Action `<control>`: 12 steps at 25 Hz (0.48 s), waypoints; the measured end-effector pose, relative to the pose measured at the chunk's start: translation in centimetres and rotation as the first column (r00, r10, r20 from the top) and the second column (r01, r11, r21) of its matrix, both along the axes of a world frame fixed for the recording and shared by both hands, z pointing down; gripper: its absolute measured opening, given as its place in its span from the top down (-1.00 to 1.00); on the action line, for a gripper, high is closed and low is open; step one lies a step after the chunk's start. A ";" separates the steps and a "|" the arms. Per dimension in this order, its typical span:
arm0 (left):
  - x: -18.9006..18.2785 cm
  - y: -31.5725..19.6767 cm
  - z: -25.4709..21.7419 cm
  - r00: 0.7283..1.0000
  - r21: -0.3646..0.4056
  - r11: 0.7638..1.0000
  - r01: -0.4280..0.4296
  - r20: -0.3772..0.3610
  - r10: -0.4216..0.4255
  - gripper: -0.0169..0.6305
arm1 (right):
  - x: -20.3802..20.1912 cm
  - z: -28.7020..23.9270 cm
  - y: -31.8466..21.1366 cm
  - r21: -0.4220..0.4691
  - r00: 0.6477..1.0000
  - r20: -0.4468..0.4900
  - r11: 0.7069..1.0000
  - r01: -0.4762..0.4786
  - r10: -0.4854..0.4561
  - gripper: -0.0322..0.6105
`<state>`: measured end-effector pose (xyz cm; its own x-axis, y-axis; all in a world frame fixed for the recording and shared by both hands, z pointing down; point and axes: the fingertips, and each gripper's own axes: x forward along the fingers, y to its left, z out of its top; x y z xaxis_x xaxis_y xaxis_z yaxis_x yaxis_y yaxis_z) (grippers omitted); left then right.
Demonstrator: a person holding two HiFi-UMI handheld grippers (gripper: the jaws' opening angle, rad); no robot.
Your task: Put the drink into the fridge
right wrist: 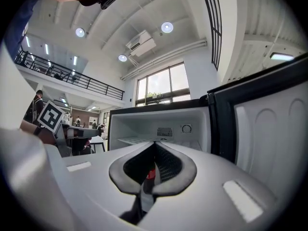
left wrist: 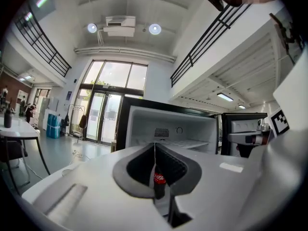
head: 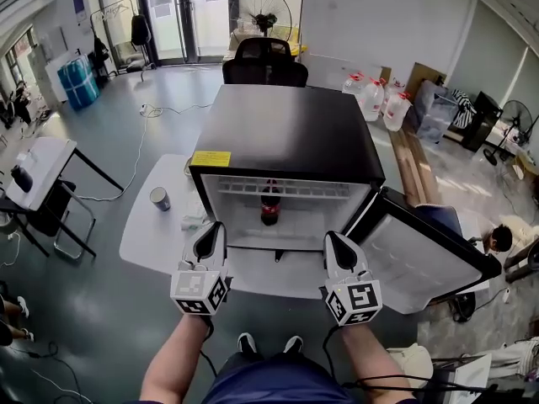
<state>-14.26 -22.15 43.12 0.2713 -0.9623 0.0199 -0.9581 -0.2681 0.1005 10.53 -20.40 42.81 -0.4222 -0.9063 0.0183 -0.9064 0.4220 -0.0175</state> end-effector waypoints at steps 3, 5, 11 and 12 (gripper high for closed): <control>-0.3 0.0 -1.0 1.000 0.016 1.000 0.012 -0.003 -0.012 0.92 | 0.1 -0.4 0.1 0.007 1.000 -0.001 1.000 0.003 -0.003 0.88; -0.3 0.3 -1.2 1.000 0.019 1.000 0.016 -0.011 -0.016 0.92 | 0.1 -0.4 0.2 0.008 1.000 -0.001 1.000 0.007 -0.007 0.88; -0.1 0.4 -0.5 0.999 0.006 1.000 0.021 -0.029 -0.021 0.92 | -0.2 0.0 0.5 -0.002 0.999 -0.010 0.999 0.032 -0.032 0.88; 0.0 0.3 -0.5 0.999 0.006 1.000 0.020 -0.028 -0.020 0.92 | -0.3 0.0 0.5 -0.004 0.999 -0.011 0.999 0.036 -0.036 0.88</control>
<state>-14.24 -21.85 42.60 0.2520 -0.9677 0.0065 -0.9602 -0.2492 0.1257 10.21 -19.89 42.86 -0.4543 -0.8904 0.0262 -0.8908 0.4542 -0.0094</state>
